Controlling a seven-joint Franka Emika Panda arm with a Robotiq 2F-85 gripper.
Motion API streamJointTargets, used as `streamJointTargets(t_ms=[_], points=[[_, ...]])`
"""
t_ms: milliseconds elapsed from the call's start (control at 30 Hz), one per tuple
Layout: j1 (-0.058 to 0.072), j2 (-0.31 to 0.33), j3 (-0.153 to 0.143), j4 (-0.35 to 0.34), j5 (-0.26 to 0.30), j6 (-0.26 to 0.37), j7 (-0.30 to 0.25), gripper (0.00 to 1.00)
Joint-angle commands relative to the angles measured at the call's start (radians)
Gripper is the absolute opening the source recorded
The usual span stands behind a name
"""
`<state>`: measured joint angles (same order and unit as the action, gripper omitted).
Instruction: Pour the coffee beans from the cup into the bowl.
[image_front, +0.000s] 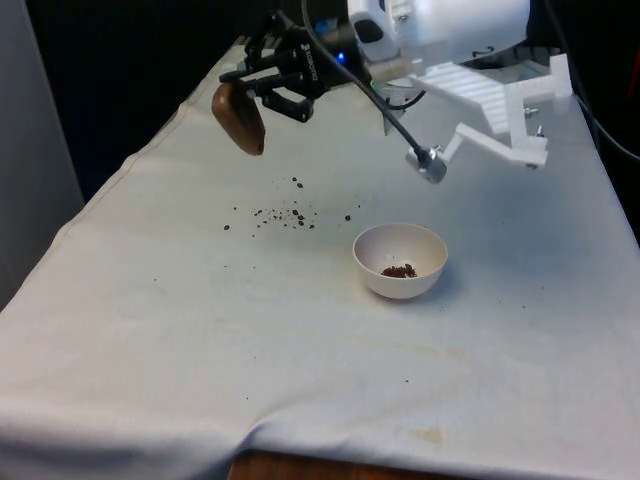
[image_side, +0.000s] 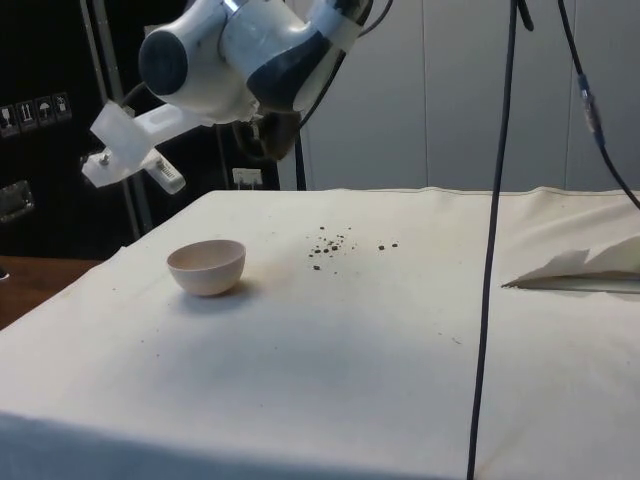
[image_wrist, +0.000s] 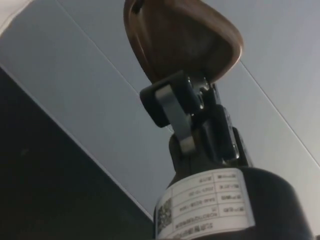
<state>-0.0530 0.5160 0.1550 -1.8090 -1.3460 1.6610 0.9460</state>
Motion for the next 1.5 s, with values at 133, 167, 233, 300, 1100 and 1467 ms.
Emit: streamJointTargets(t_ms=[133,167,233,300,1100,1467], points=[[-0.01,-0.001,-0.017,-0.003,0.03,0.053,-0.026,0.0],[-0.01,-0.001,-0.021,-0.003,0.034,0.059,-0.029,0.0],[-0.01,-0.001,-0.03,-0.004,0.041,0.074,-0.035,0.0],[-0.01,0.001,-0.043,-0.004,0.056,0.094,-0.046,0.0],[-0.011,0.028,-0.141,-0.001,0.167,0.248,-0.112,0.0],[-0.01,0.029,-0.163,0.003,0.235,0.272,-0.151,0.0]])
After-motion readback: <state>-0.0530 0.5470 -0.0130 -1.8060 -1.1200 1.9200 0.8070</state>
